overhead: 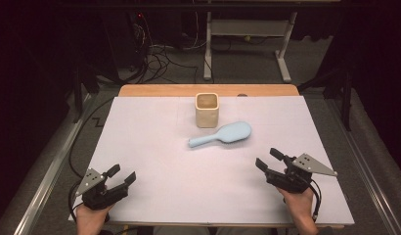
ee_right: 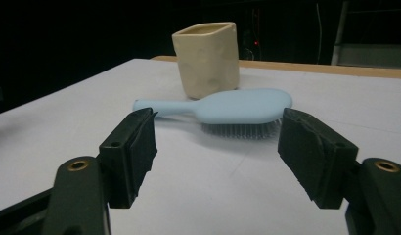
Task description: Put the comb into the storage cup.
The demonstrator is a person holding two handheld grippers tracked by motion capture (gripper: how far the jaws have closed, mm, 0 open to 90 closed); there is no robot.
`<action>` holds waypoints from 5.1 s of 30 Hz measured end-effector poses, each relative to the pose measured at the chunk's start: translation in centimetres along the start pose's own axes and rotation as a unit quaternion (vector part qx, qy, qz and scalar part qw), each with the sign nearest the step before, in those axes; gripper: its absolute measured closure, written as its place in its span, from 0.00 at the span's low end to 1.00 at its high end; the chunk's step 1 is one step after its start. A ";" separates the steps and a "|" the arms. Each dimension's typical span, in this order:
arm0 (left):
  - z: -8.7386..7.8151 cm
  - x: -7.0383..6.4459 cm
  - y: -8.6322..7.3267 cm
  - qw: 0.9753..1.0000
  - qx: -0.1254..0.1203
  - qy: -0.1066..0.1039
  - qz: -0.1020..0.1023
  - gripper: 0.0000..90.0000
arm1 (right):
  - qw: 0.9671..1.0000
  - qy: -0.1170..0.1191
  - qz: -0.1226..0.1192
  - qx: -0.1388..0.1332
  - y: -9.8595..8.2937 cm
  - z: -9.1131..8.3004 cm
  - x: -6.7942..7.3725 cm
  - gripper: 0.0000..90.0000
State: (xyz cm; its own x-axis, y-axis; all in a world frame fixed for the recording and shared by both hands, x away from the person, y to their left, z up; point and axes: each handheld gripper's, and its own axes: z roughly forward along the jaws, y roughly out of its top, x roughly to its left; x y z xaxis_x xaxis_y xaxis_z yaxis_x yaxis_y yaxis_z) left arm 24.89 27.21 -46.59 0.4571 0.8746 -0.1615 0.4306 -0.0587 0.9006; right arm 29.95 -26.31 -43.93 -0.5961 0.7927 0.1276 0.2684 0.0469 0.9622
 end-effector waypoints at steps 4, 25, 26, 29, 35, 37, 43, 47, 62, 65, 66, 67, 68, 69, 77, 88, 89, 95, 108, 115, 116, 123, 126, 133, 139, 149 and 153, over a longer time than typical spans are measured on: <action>0.0 0.0 0.0 1.000 0.000 0.000 0.000 0.35 | 1.000 0.013 -0.013 0.003 0.4 0.9 0.7 0.34; 0.1 -0.1 0.0 1.000 -0.001 -0.004 0.005 0.35 | 0.999 0.043 0.004 0.029 1.1 4.7 1.9 0.38; 0.1 -0.1 0.0 1.000 0.000 -0.004 0.004 0.35 | 0.999 0.043 0.004 0.028 1.1 4.7 1.8 0.38; 0.1 -0.2 0.0 1.000 0.000 -0.004 0.004 0.35 | 0.999 0.041 0.013 0.029 1.1 5.0 1.7 0.38; 0.1 -0.2 0.0 1.000 0.000 -0.006 0.007 0.35 | 0.998 0.043 0.016 0.032 1.2 5.6 1.6 0.38; 0.1 -0.2 0.0 1.000 0.000 -0.007 0.007 0.35 | 0.998 0.045 0.015 0.034 1.3 5.9 1.7 0.39; 0.1 -0.2 0.0 1.000 -0.001 -0.008 0.005 0.35 | 0.998 0.048 0.011 0.041 1.7 6.8 2.2 0.42; 0.1 -0.2 0.0 1.000 -0.001 -0.008 0.004 0.35 | 0.997 0.052 0.010 0.051 1.9 7.4 2.4 0.43; 0.1 -0.2 0.0 1.000 0.000 -0.008 0.004 0.35 | 0.996 0.057 -0.010 0.073 3.3 9.4 3.2 0.45; 0.1 -0.2 0.0 1.000 0.000 -0.009 0.004 0.35 | 0.995 0.055 -0.014 0.080 3.6 9.8 3.4 0.46; 0.1 -0.2 0.0 1.000 0.000 -0.009 0.005 0.35 | 0.995 0.054 -0.016 0.081 3.7 10.0 3.4 0.46; 0.1 -0.2 0.0 1.000 0.000 -0.009 0.005 0.35 | 0.995 0.054 -0.016 0.081 3.8 10.1 3.4 0.46; 0.1 -0.2 0.1 1.000 0.000 -0.009 0.005 0.35 | 0.995 0.053 -0.017 0.081 3.8 10.2 3.5 0.46; 0.1 -0.2 0.1 1.000 0.000 -0.010 0.005 0.35 | 0.995 0.054 -0.017 0.080 3.9 10.4 3.5 0.46; 0.1 -0.2 0.0 1.000 0.000 -0.009 0.005 0.35 | 0.994 0.060 -0.031 0.088 4.5 11.5 4.4 0.48; 0.1 -0.2 0.1 1.000 -0.001 -0.012 0.007 0.35 | 0.992 0.059 -0.044 0.099 5.1 12.7 5.2 0.54; 0.1 -0.2 0.1 1.000 -0.001 -0.012 0.007 0.35 | 0.992 0.058 -0.042 0.101 5.1 12.8 5.3 0.55; 0.1 -0.2 0.1 1.000 -0.001 -0.013 0.008 0.35 | 0.991 0.060 -0.028 0.112 5.5 13.5 5.2 0.55; 0.2 -0.3 0.1 1.000 0.000 -0.015 0.008 0.35 | 0.986 0.057 -0.030 0.155 6.5 15.5 5.2 0.64; 0.2 -0.3 0.1 1.000 -0.001 -0.014 0.009 0.35 | 0.980 0.054 -0.033 0.186 7.0 16.9 5.4 0.71; 0.2 -0.3 0.1 1.000 -0.001 -0.015 0.009 0.35 | 0.979 0.054 -0.033 0.192 7.1 17.1 5.4 0.72; 0.2 -0.3 0.1 1.000 0.000 -0.015 0.009 0.35 | 0.969 0.044 -0.046 0.238 7.8 18.6 5.7 0.79; 0.2 -0.3 0.1 1.000 0.000 -0.015 0.009 0.35 | 0.963 0.040 -0.050 0.261 8.1 19.4 5.7 0.85; 0.2 -0.2 0.1 1.000 0.000 -0.015 0.009 0.34 | 0.950 0.038 -0.058 0.305 8.3 20.8 6.0 0.97; 0.2 -0.2 0.1 1.000 0.001 -0.015 0.009 0.34 | 0.938 0.033 -0.070 0.337 8.5 22.2 6.2 1.00; 0.2 -0.2 0.1 1.000 -0.002 -0.011 0.007 0.34 | 0.919 0.013 -0.081 0.386 8.2 24.6 6.9 1.00; 0.2 -0.2 0.1 1.000 -0.001 -0.010 0.007 0.34 | 0.912 0.000 -0.089 0.401 8.1 25.4 7.2 1.00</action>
State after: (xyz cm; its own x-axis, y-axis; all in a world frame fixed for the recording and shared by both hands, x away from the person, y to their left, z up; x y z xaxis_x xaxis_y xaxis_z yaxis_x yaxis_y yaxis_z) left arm 24.99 26.95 -46.55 0.4780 0.8642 -0.1570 0.4229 -0.0698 0.9035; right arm 47.07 -4.73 -41.30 -0.6844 0.7289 -0.0136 0.6343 0.6045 0.4819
